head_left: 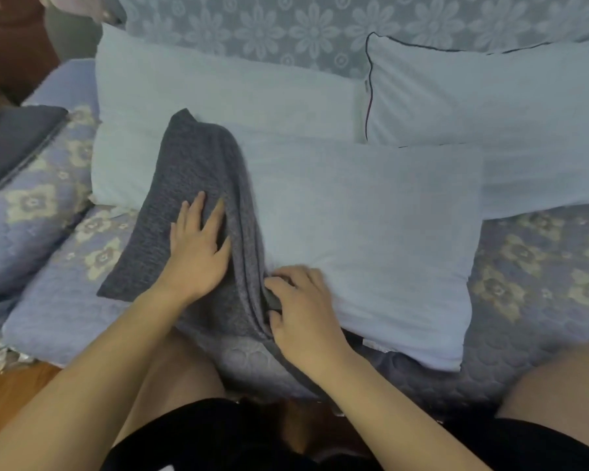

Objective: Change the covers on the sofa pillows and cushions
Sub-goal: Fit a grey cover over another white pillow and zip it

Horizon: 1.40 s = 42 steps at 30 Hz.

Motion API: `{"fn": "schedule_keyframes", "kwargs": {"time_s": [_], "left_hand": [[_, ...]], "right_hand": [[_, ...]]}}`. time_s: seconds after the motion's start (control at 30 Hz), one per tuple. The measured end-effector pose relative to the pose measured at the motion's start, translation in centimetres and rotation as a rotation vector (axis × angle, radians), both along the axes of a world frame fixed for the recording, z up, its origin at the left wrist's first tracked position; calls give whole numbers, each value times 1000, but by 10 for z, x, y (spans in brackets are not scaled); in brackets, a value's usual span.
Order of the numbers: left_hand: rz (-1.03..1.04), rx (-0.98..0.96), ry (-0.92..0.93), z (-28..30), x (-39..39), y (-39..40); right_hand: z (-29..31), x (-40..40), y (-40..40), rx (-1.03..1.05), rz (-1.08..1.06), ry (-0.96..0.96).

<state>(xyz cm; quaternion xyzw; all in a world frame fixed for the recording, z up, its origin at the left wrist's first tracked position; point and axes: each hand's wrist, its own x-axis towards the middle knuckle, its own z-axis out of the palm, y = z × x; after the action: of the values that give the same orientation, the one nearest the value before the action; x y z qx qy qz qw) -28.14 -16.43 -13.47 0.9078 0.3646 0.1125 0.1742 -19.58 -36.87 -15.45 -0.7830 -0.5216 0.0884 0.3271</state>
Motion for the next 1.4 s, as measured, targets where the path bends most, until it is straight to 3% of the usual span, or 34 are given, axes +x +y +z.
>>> {"fn": "schedule_keyframes", "kwargs": {"time_s": [0.13,0.3,0.4,0.43,0.47,0.53,0.6,0.77,0.83,0.9,0.97,1.03,1.07,1.1,1.17,1.23,1.33,1.4], "left_hand": [[-72,-73,-26,2,-6,1],[-123,-288,-264,5,-15,9],[88,-770,-688,19,-20,15],[143,-863,-731,25,-20,16],[120,-823,-658,29,-20,15],[-42,-527,-338,33,-19,11],[-67,-349,-213,30,-19,11],[4,-503,-356,17,-40,20],[-14,-548,-355,16,-40,17],[-7,-549,-394,12,-37,15],[39,-301,-379,8,-35,10],[12,189,-271,10,-33,-5],[-66,403,-239,13,-30,-13],[-198,498,-220,19,-26,-25],[-528,547,-46,18,-25,-48],[-658,603,334,11,-25,-71],[-563,512,860,0,-16,-90],[-519,434,1008,-7,-7,-99]], "right_hand": [[4,-9,16,79,73,-22],[-1,-31,19,14,176,68],[-6,-45,9,-67,176,177],[-5,-48,7,-104,188,200],[-2,-50,6,-149,214,207],[5,-50,6,-205,260,207],[12,-46,2,-216,244,281],[-9,-33,-2,-244,-9,454],[-17,-28,1,-275,20,482],[-10,-34,-1,-338,203,347],[0,-53,-11,-365,326,65],[14,-62,-28,-113,307,-130],[17,-58,-33,70,259,-111],[20,-50,-35,250,141,17],[21,-16,-32,436,-212,472],[18,24,-28,426,-431,803],[13,60,-32,365,-364,854],[9,69,-34,346,-310,904]]}}
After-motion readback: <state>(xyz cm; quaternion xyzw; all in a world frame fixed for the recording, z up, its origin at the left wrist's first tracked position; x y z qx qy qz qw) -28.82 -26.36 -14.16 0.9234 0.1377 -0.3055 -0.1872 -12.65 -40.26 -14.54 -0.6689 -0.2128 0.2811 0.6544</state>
